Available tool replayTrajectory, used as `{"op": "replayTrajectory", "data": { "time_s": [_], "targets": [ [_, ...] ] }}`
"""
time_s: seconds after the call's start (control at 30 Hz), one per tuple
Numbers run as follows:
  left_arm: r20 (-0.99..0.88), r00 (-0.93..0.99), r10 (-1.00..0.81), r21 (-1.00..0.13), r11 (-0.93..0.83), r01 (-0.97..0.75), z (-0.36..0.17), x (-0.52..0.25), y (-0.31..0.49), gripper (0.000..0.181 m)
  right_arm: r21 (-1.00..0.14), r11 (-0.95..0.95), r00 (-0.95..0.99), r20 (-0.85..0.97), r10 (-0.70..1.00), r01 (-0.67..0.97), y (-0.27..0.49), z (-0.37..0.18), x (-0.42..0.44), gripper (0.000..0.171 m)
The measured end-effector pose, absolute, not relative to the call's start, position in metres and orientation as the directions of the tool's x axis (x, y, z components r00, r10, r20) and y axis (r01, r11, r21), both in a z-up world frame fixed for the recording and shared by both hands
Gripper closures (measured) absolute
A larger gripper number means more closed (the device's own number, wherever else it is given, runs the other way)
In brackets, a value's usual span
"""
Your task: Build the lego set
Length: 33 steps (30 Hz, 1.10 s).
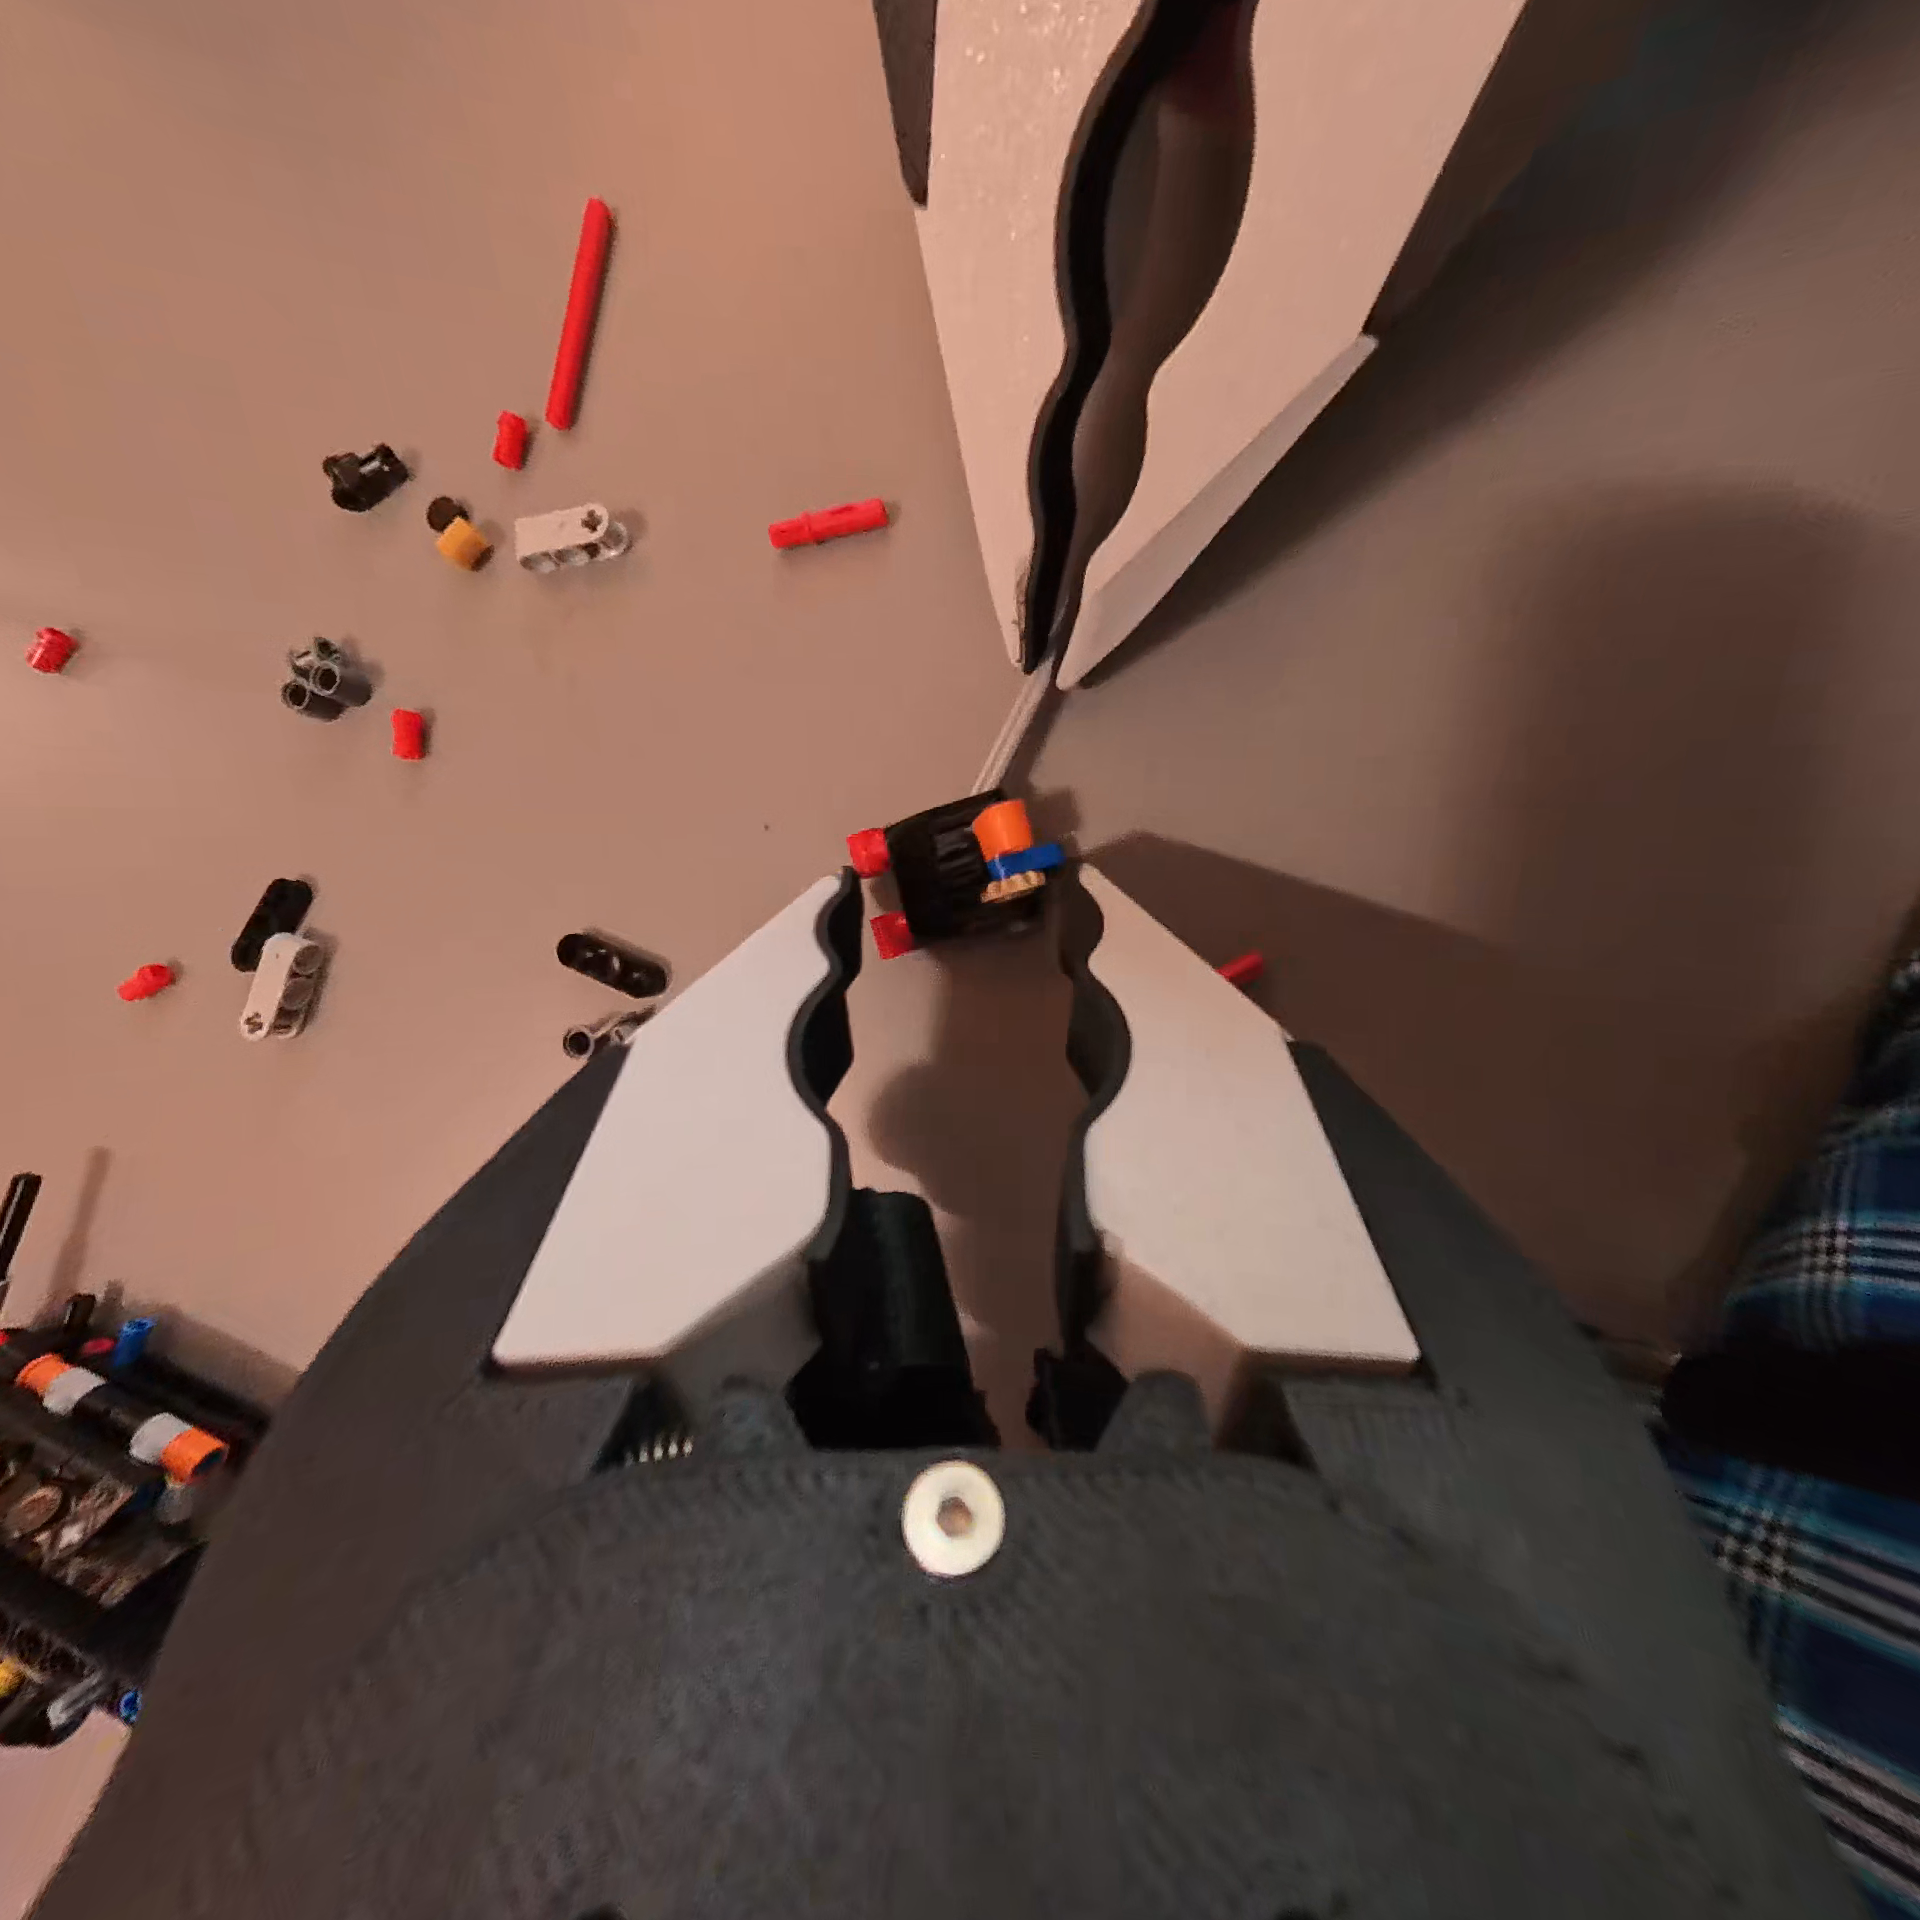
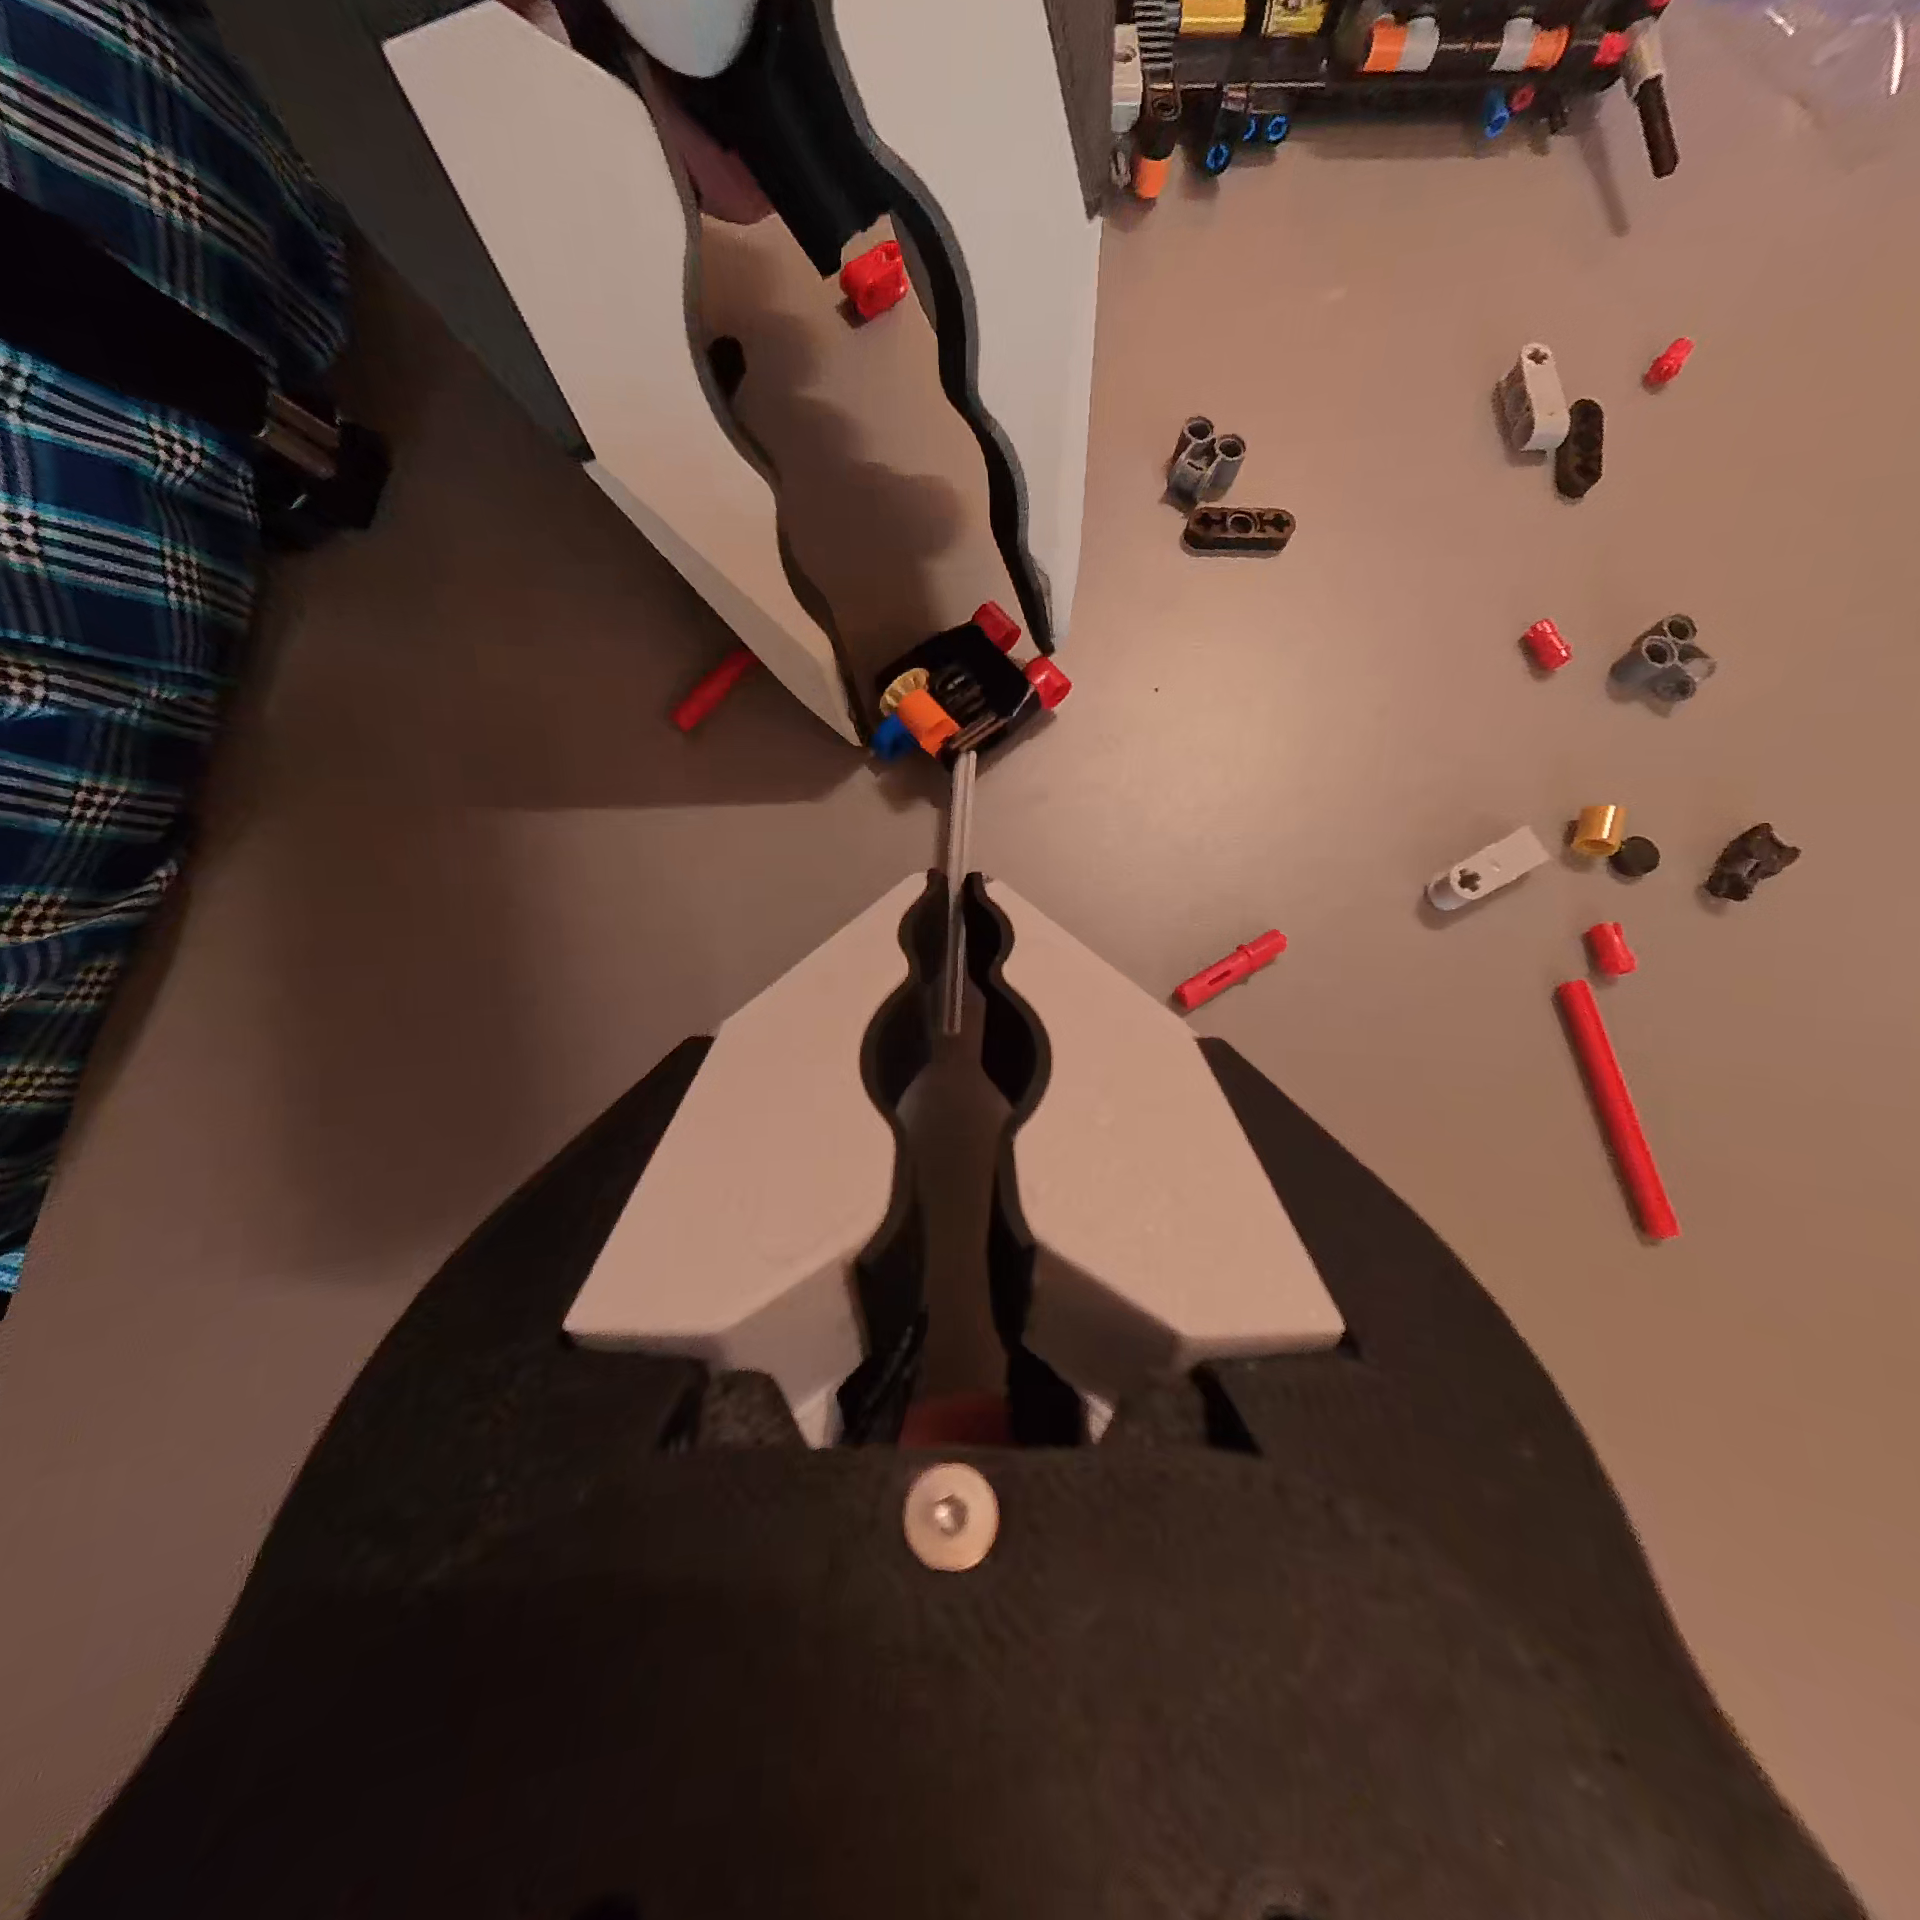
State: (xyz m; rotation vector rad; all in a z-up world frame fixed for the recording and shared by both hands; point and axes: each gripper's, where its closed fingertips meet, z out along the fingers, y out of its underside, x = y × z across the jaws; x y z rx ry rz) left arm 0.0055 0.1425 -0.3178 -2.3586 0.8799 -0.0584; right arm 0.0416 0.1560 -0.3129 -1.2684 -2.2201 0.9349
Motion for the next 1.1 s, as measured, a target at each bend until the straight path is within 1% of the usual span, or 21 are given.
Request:
{"op": "replayTrajectory", "data": {
  "time_s": [0.03, 0.27, 0.5, 0.6, 0.7, 0.83, 1.1],
  "targets": [
    [-0.166, 0.773, -0.613, -0.563, -0.585, -0.584, -0.3178, 0.0056, 0.1425, 0.144, -0.730, 0.356, -0.499, 0.023, 0.866, 0.584, 0.1558, -0.3118, 0.0420, 0.171],
    [-0.188, 0.667, -0.721, -0.561, -0.479, -0.675, -0.3185, 0.0070, 0.1407, 0.155, -0.726, 0.423, -0.560, 0.063, 0.826, 0.543, 0.1517, -0.3130, 0.0474, 0.171],
    [-0.220, 0.547, -0.808, -0.532, -0.370, -0.761, -0.3183, 0.0100, 0.1415, 0.155, -0.664, 0.555, -0.638, 0.149, 0.755, 0.501, 0.1541, -0.3135, 0.0513, 0.171],
    [-0.217, 0.507, -0.834, -0.512, -0.345, -0.787, -0.3185, 0.0106, 0.1418, 0.154, -0.626, 0.614, -0.664, 0.198, 0.721, 0.480, 0.1556, -0.3146, 0.0511, 0.171],
    [-0.210, 0.480, -0.852, -0.499, -0.329, -0.802, -0.3188, 0.0105, 0.1422, 0.155, -0.612, 0.645, -0.672, 0.235, 0.702, 0.459, 0.1574, -0.3140, 0.0500, 0.171],
    [-0.204, 0.463, -0.862, -0.496, -0.317, -0.809, -0.3190, 0.0101, 0.1422, 0.155, -0.615, 0.652, -0.663, 0.265, 0.700, 0.443, 0.1571, -0.3144, 0.0496, 0.171],
    [-0.188, 0.463, -0.866, -0.511, -0.316, -0.799, -0.3194, 0.0089, 0.1412, 0.155, -0.669, 0.596, -0.642, 0.227, 0.733, 0.444, 0.1555, -0.3149, 0.0478, 0.171]
  ]
}}
